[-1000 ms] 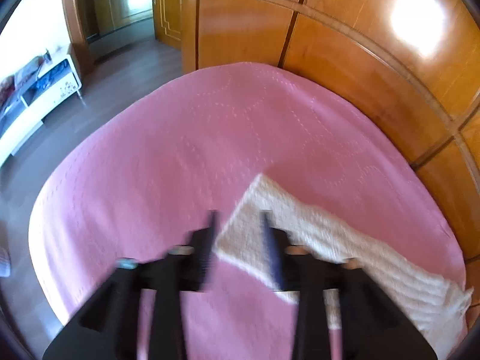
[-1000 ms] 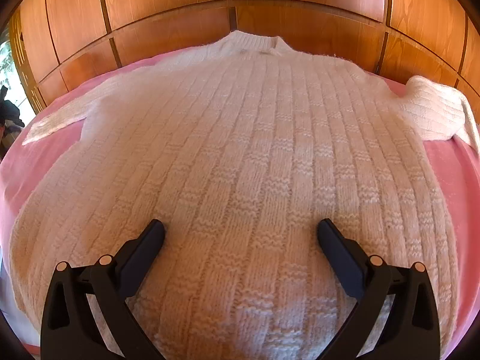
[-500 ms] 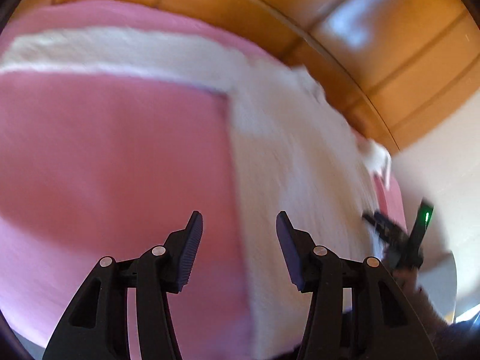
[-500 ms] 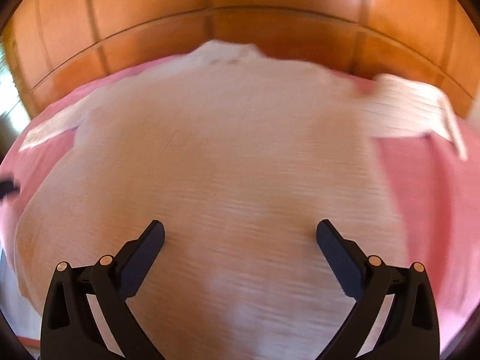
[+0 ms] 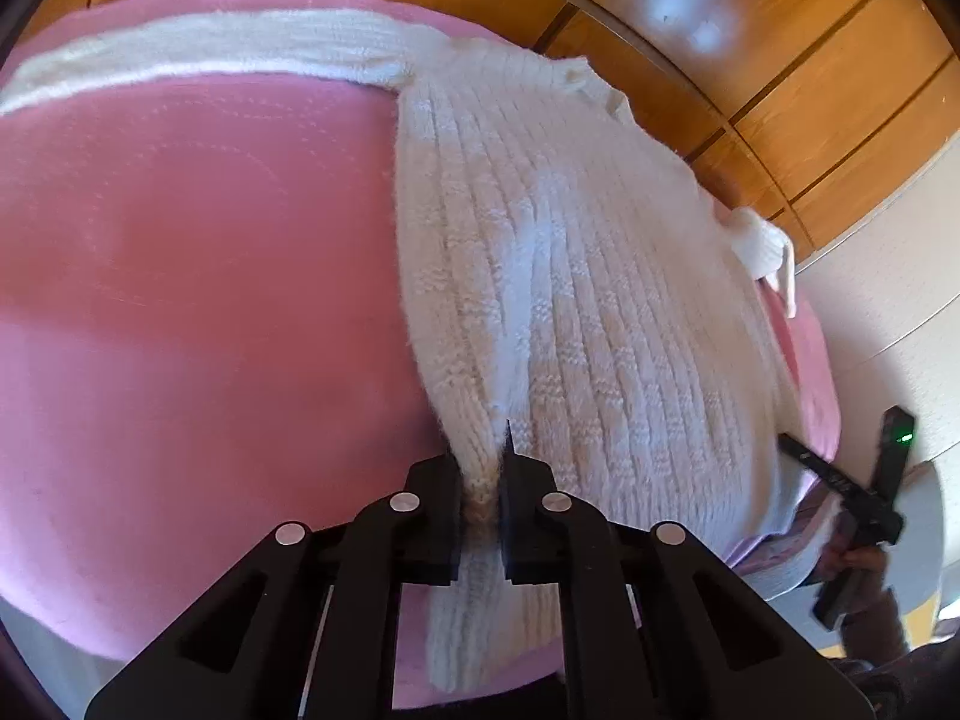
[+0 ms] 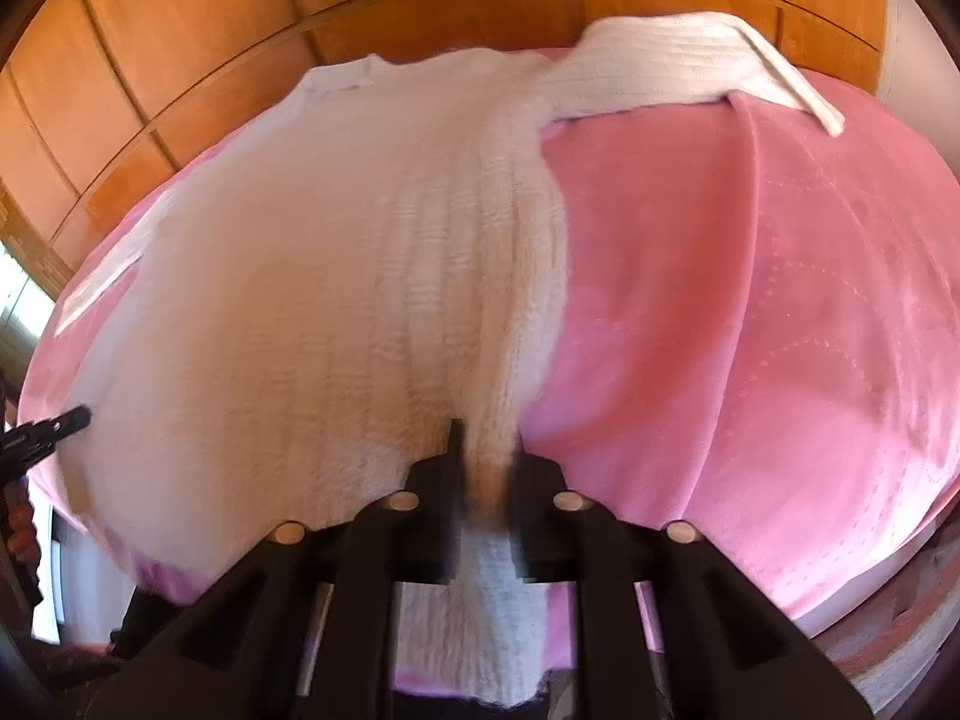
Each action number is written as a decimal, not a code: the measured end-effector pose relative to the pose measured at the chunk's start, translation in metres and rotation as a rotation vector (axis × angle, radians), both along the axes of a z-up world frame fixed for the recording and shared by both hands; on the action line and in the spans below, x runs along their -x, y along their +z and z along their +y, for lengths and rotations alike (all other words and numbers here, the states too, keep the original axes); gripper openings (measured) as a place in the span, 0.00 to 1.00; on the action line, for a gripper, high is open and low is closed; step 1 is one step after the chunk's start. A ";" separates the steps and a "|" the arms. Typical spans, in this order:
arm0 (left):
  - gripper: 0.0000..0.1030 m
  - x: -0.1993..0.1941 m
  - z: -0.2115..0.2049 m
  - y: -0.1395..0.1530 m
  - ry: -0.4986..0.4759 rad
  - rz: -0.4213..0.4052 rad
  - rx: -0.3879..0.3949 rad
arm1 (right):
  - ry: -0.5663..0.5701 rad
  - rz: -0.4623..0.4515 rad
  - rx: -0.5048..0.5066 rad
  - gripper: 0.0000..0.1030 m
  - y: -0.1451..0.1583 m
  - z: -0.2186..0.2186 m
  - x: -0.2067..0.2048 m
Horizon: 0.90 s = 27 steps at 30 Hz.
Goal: Fold small clothes
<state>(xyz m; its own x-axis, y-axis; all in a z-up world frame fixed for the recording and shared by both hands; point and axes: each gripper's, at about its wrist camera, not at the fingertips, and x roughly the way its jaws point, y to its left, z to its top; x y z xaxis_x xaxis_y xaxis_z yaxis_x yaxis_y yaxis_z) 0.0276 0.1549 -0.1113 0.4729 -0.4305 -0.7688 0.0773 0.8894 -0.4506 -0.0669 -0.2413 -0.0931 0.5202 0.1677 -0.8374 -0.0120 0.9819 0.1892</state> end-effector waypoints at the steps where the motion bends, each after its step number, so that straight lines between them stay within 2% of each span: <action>1: 0.07 0.006 0.002 0.002 -0.001 -0.004 -0.005 | 0.007 -0.008 -0.008 0.09 0.004 -0.003 0.003; 5: 0.07 0.012 0.005 -0.003 0.010 0.032 -0.034 | 0.046 0.047 0.045 0.05 -0.003 -0.007 0.014; 8: 0.12 0.011 0.004 0.004 0.031 0.029 -0.064 | 0.034 0.056 0.010 0.07 -0.008 -0.016 0.015; 9: 0.25 0.010 0.003 0.010 0.042 0.010 -0.077 | 0.014 0.049 -0.017 0.18 -0.005 -0.022 0.013; 10: 0.32 0.009 0.001 0.019 0.060 -0.028 -0.090 | -0.022 0.024 -0.033 0.33 0.001 -0.033 0.011; 11: 0.47 0.008 0.002 0.025 0.073 -0.054 -0.100 | -0.048 0.005 -0.040 0.41 0.005 -0.042 0.008; 12: 0.51 0.006 0.001 0.034 0.093 -0.093 -0.118 | -0.080 -0.014 -0.049 0.45 0.009 -0.050 0.006; 16: 0.51 -0.012 -0.016 0.051 0.103 -0.167 -0.175 | -0.244 -0.063 -0.102 0.45 0.018 -0.099 -0.021; 17: 0.51 -0.022 -0.027 0.051 0.094 -0.177 -0.188 | -0.314 -0.079 -0.105 0.45 0.018 -0.119 -0.031; 20: 0.51 -0.043 -0.054 0.046 0.057 -0.169 -0.184 | -0.407 -0.097 -0.093 0.45 0.017 -0.154 -0.054; 24: 0.51 -0.073 -0.099 0.032 -0.016 -0.140 -0.183 | -0.464 -0.087 -0.075 0.43 0.011 -0.190 -0.095; 27: 0.51 -0.091 -0.128 0.020 -0.066 -0.129 -0.231 | -0.490 -0.099 -0.065 0.43 0.011 -0.215 -0.132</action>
<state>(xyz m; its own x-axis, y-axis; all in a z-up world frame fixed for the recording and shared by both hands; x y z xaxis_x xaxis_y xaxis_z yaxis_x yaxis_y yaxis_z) 0.1190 0.0267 -0.0913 0.5500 -0.2842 -0.7853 0.1825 0.9585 -0.2191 0.0655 -0.4567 -0.0825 0.6276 -0.0662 -0.7757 0.4267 0.8627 0.2716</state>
